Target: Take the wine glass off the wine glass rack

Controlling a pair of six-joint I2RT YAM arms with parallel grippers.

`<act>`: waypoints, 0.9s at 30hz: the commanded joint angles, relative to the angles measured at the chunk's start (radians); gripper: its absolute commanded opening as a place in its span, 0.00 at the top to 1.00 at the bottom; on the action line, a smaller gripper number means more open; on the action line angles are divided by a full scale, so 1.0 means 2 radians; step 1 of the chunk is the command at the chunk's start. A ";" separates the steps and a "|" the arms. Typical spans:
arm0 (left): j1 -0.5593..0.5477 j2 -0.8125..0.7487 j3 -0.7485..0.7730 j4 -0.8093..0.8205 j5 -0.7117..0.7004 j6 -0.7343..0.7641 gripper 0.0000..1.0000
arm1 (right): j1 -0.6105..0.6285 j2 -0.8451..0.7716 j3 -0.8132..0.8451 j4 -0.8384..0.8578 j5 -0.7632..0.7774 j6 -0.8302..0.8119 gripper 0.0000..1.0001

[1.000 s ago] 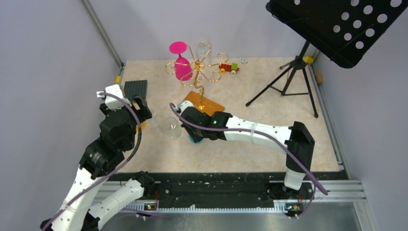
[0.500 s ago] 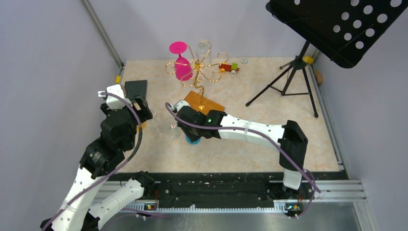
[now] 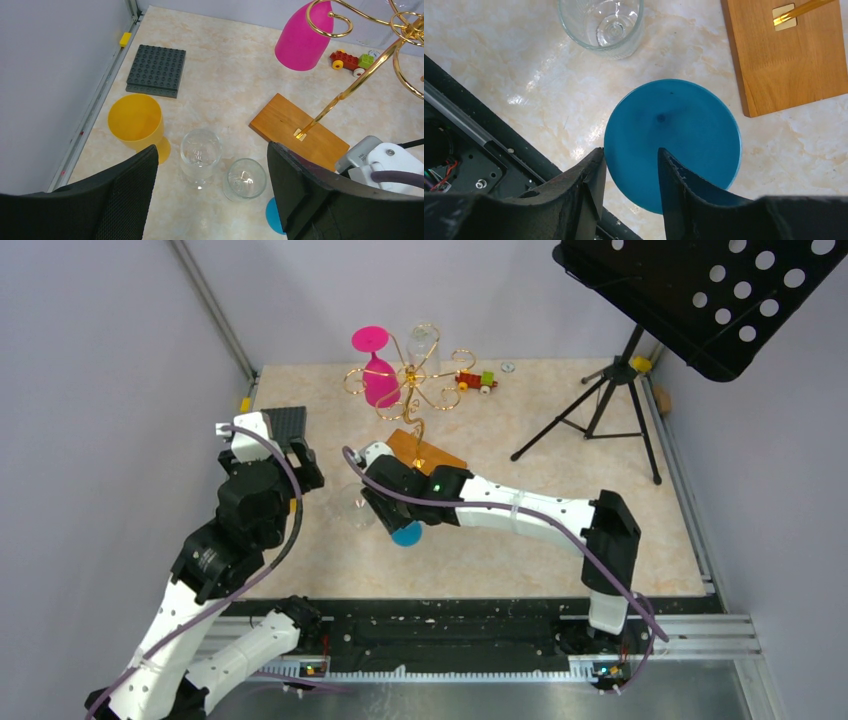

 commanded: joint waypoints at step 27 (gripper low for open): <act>0.174 0.287 0.273 0.081 0.342 -0.084 0.14 | -0.015 -0.333 -0.230 0.186 0.118 0.052 0.46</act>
